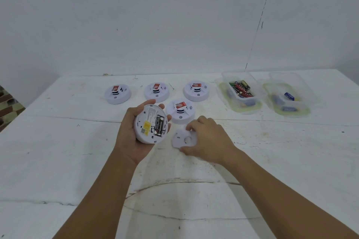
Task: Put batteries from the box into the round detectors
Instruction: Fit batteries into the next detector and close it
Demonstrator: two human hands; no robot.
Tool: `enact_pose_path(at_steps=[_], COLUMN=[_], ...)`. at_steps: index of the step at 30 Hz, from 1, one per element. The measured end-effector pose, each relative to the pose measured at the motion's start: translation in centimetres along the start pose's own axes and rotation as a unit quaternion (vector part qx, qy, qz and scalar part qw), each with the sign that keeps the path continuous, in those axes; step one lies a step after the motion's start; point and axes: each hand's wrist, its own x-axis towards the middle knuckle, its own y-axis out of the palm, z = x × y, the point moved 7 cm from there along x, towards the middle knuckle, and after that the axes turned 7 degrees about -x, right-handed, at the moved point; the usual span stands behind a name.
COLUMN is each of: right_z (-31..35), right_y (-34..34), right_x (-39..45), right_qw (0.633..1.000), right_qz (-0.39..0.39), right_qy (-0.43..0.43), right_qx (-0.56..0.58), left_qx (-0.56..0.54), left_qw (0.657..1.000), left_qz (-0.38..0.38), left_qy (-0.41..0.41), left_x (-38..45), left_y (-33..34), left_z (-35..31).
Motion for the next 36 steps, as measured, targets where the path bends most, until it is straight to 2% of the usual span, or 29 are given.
enact_pose_path(at_steps=[3, 6, 8, 11, 21, 29, 36], right_z=[-0.9, -1.5, -1.0, 0.2, 0.8, 0.9, 1.1], right_y=[-1.8, -3.5, -3.9, -4.0, -3.6, -4.2, -4.1], right_x=[-0.1, -0.4, -0.7, -1.0, -1.1, -1.1, -1.0], right_qw=[0.996, 0.975, 0.952, 0.935, 0.933, 0.912, 0.913], right_qz=[-0.083, -0.184, -0.223, -0.229, -0.247, -0.316, -0.314], right_qy=[-0.01, -0.008, -0.021, -0.058, -0.12, -0.164, -0.183], right_qx=[0.026, 0.127, 0.209, 0.263, 0.233, 0.204, 0.185], left_qx=[0.007, 0.013, -0.002, -0.011, -0.053, -0.028, -0.01], left_qw=[1.0, 1.0, 1.0, 0.998, 0.986, 0.986, 0.99], left_qz=[0.016, 0.018, 0.018, 0.029, 0.081, 0.091, 0.071], left_qy=[-0.004, -0.002, -0.01, -0.045, -0.136, -0.137, -0.123], left_x=[0.2, 0.3, 0.5, 0.9, 1.6, 1.9, 1.7], left_y=[0.3, 1.0, 1.7, 2.7, 4.8, 5.4, 5.3], left_z=[-0.1, 0.2, 0.9, 2.4, 5.0, 4.8, 4.7])
